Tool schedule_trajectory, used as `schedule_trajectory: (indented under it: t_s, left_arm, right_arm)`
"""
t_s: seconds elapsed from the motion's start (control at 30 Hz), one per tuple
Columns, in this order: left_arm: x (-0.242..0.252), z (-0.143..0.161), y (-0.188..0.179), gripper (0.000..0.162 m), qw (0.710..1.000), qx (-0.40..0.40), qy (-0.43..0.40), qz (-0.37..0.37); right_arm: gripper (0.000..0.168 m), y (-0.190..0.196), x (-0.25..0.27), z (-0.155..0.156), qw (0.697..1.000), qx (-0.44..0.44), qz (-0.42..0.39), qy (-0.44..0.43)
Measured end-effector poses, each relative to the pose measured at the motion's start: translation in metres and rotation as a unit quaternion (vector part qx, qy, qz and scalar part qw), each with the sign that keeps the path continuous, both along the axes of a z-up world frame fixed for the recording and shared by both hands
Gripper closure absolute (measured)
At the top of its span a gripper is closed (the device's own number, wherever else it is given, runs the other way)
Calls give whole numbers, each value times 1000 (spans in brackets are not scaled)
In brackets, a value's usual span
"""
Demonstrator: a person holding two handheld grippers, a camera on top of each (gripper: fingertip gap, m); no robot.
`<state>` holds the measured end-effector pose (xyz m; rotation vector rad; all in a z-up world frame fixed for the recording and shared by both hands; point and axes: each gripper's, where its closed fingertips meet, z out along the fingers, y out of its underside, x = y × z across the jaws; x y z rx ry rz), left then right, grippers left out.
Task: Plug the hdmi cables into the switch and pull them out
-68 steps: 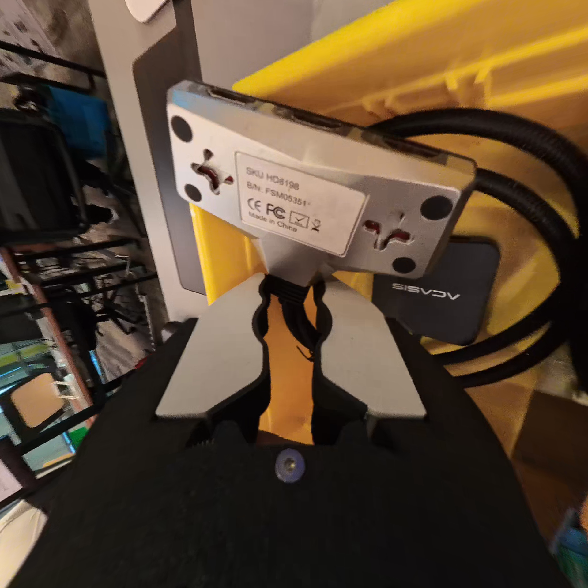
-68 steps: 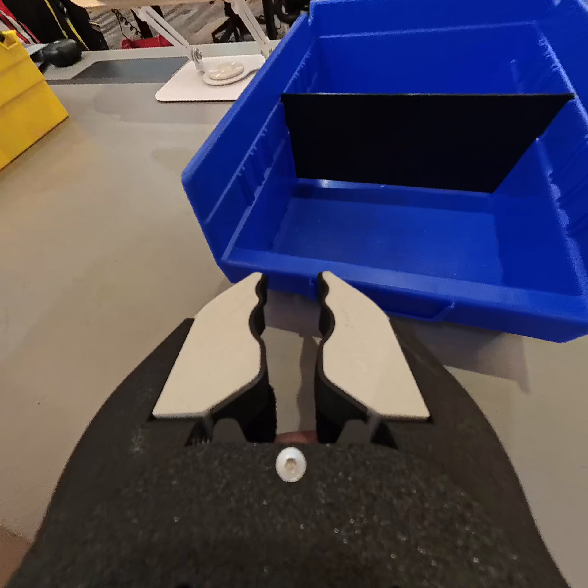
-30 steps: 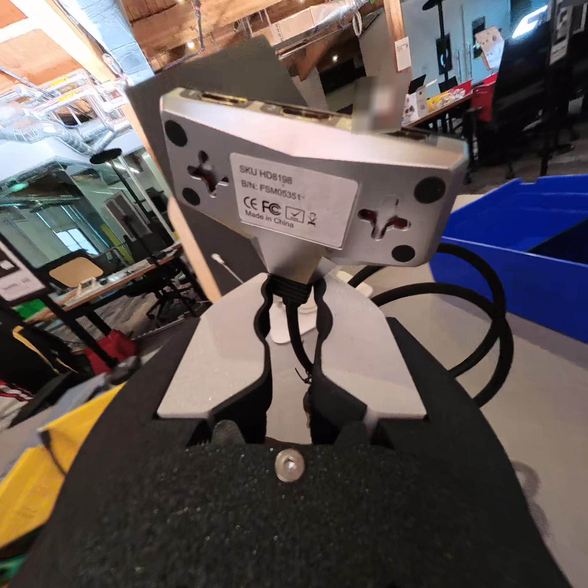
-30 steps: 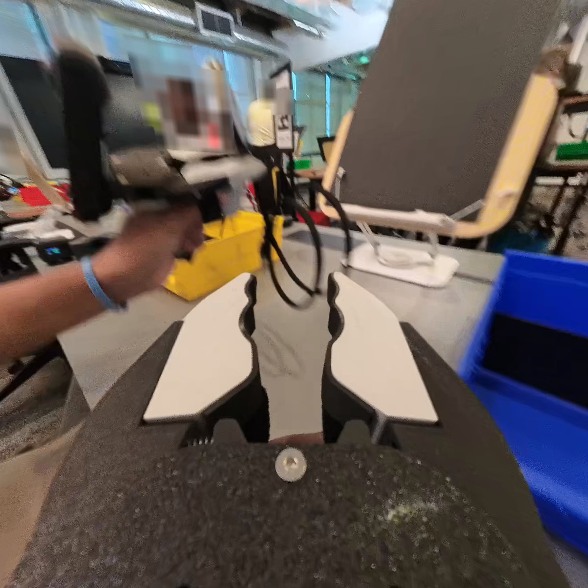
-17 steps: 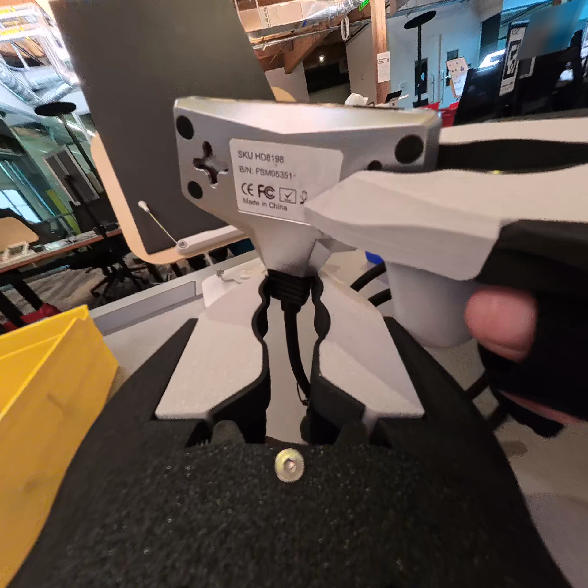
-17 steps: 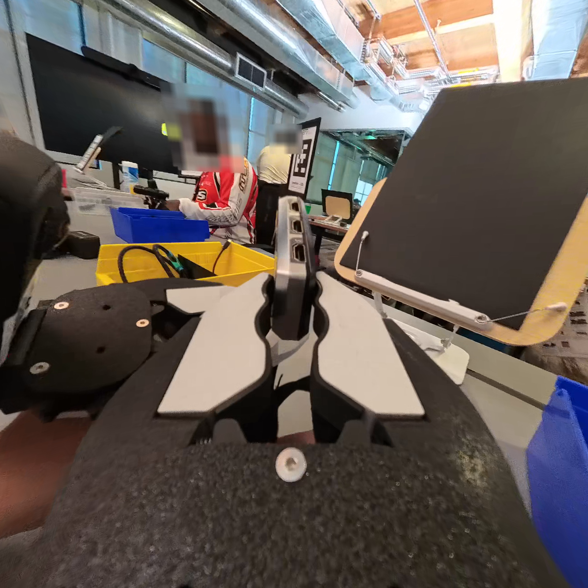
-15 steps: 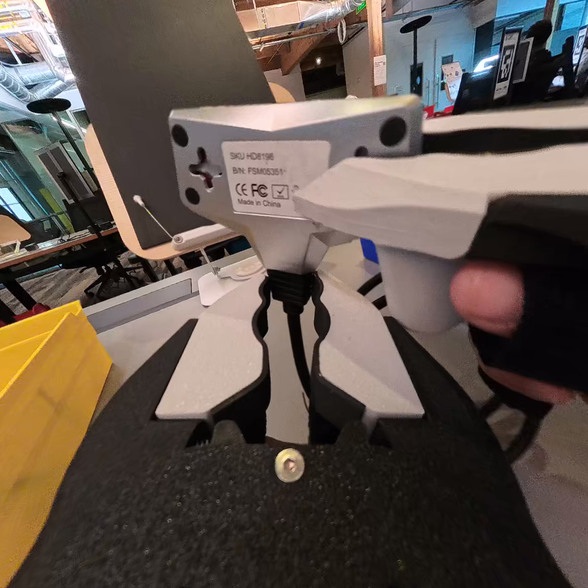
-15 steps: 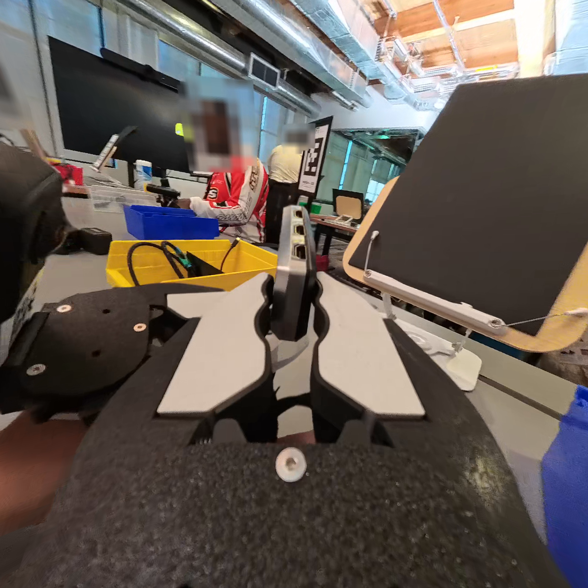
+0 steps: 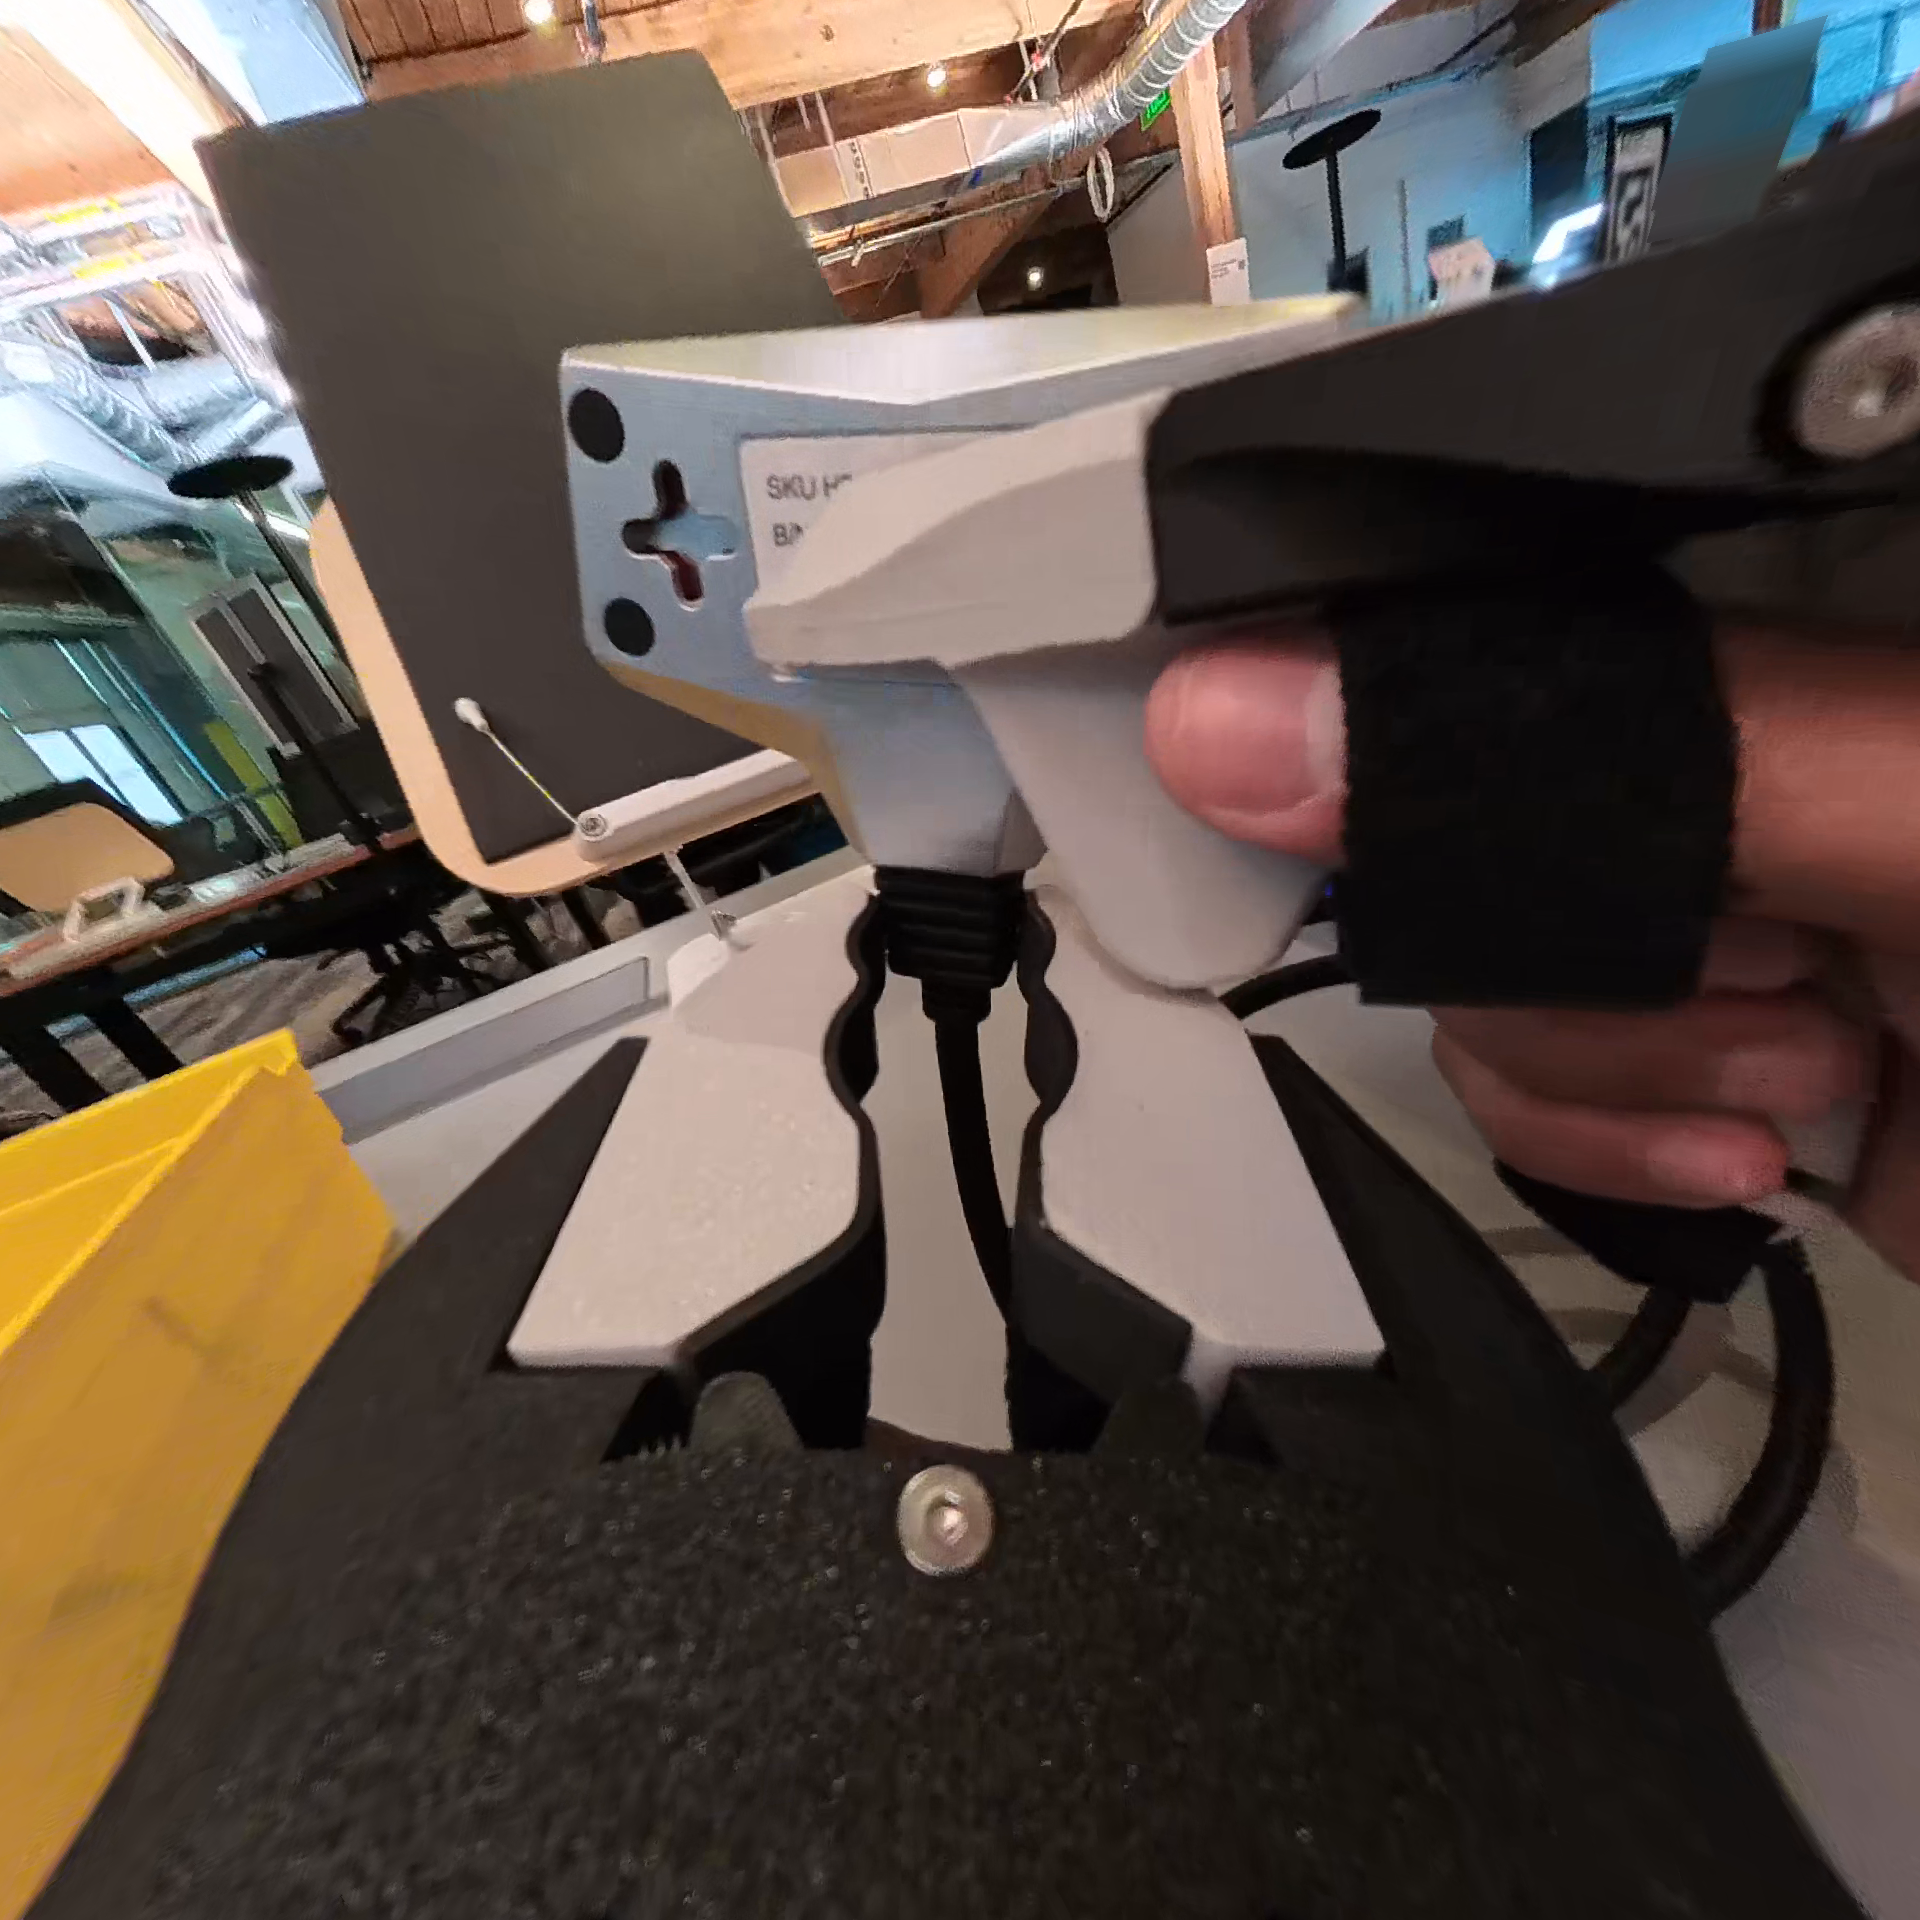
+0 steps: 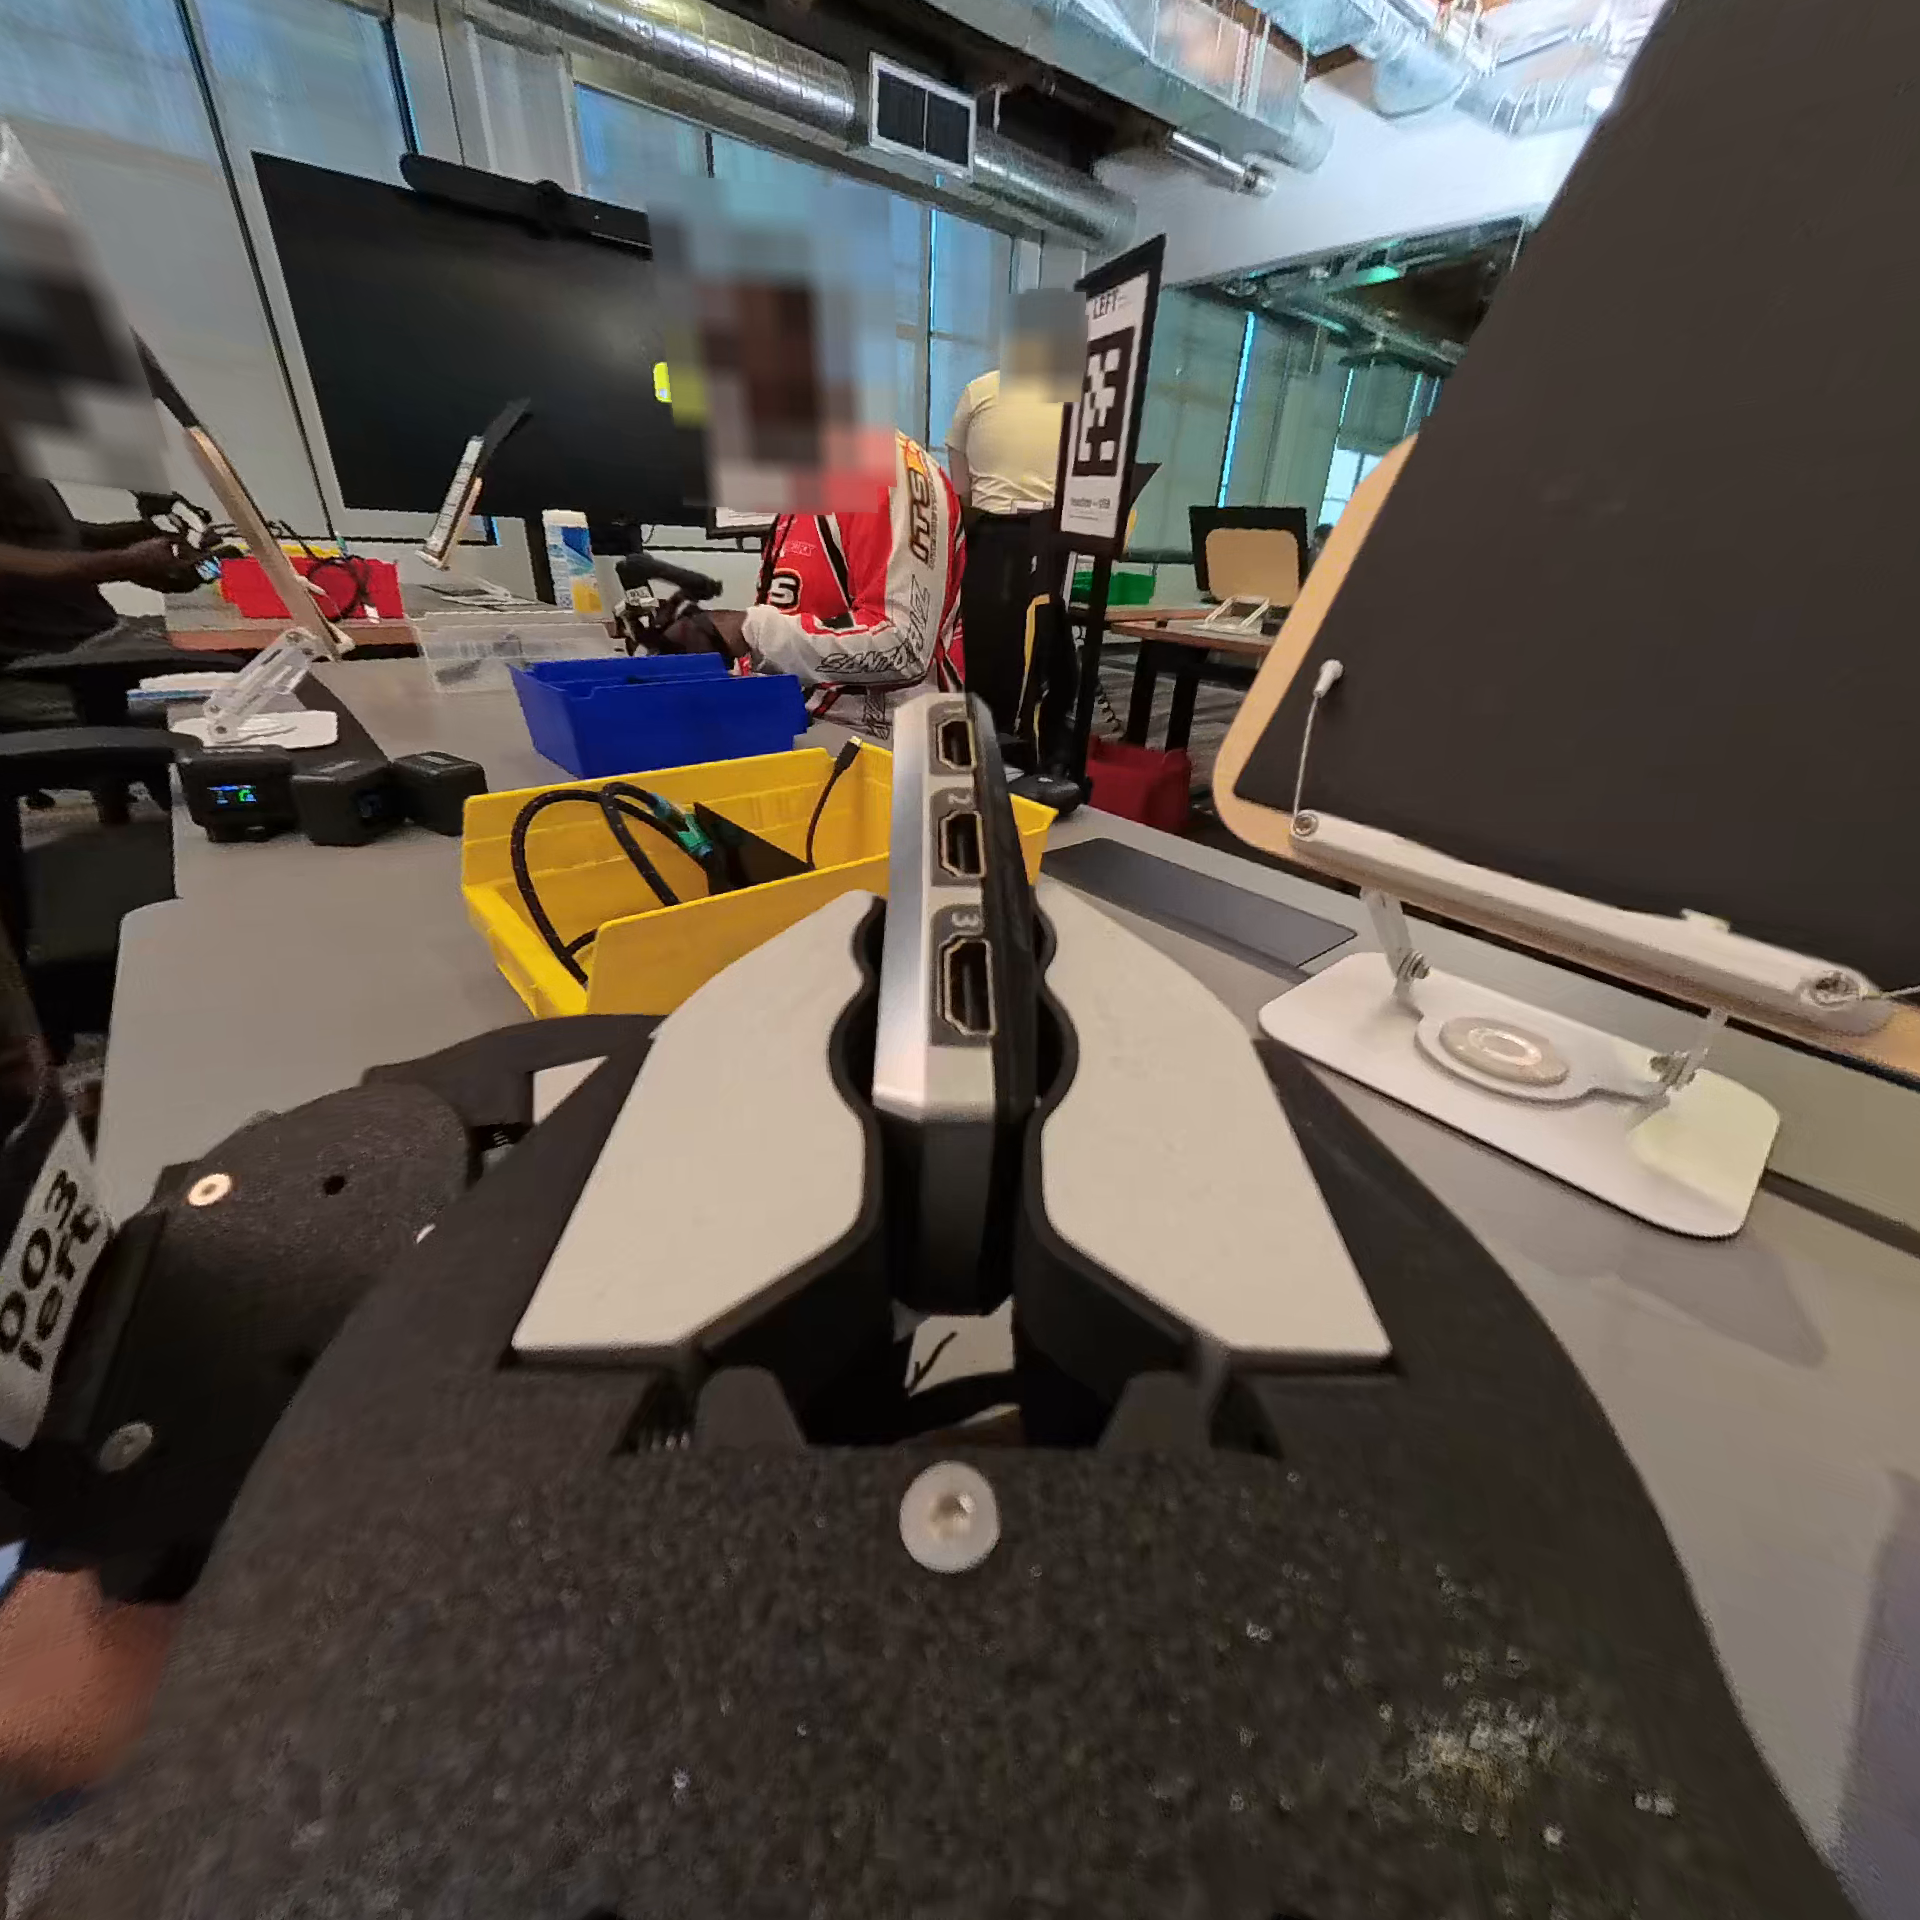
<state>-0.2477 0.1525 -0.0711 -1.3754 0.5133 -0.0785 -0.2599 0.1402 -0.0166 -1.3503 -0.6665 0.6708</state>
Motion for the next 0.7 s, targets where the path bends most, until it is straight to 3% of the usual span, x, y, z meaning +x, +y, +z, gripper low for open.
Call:
schedule_trajectory:
  t_s: [0.27, 0.7]
  left_arm:
    - [-1, 6, 0, 139, 993, -67, -92, -26]
    - [7, 4, -4, 138, 996, -32, -77, -43]
  right_arm:
    - [147, -8, -1, 14, 999, 46, -24, -11]
    - [147, -9, 7, 14, 999, 41, -2, 24]
